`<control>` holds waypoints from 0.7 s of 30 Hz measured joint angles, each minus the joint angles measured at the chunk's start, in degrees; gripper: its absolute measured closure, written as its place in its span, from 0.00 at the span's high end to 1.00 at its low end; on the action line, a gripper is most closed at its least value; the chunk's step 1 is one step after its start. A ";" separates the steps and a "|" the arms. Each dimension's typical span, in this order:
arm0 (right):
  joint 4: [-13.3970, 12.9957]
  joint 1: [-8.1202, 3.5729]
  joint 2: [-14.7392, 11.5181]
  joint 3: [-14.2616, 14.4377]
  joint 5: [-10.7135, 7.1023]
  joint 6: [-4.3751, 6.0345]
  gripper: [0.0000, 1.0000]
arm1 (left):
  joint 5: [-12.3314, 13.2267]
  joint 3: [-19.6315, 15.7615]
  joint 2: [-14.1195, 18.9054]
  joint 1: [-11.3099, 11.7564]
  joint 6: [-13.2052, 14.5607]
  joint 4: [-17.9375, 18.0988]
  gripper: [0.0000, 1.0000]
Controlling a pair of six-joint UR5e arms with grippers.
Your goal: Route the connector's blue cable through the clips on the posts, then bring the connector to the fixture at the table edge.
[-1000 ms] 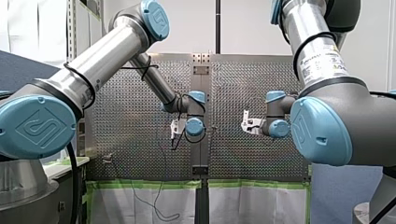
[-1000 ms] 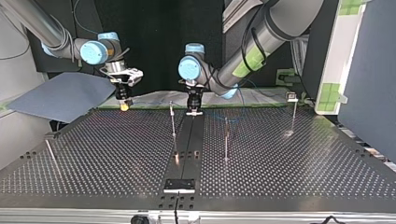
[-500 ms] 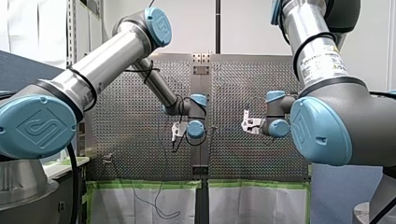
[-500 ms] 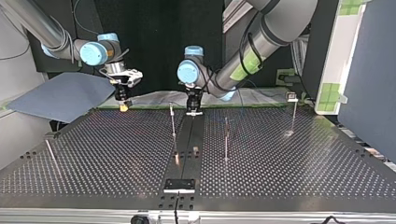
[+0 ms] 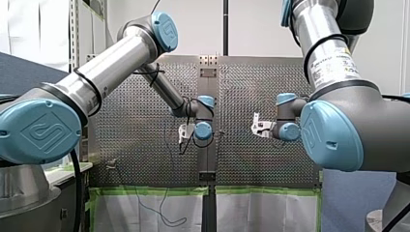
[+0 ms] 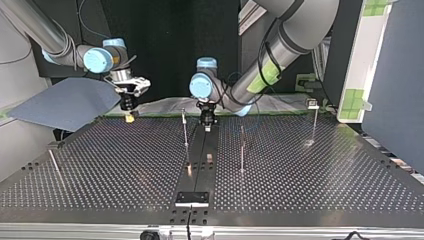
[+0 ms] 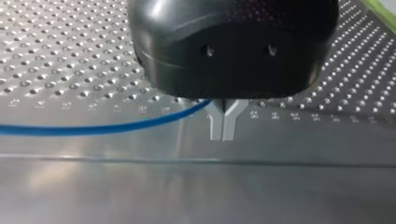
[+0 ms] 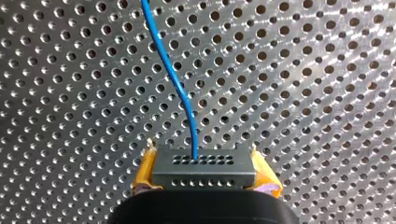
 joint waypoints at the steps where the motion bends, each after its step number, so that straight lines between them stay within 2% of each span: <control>1: 0.01 -0.08 0.03 -0.14 0.00 0.03 0.16 | 0.01 0.10 0.00 0.09 0.00 -0.02 0.00; 10: 0.54 -0.41 1.41 -1.57 -0.03 0.07 0.16 | 0.37 1.39 -0.01 0.87 0.12 -0.19 0.00; 21: 1.32 0.00 3.87 -4.70 -0.50 0.06 0.16 | 1.22 3.69 -1.42 1.41 0.37 -1.68 0.00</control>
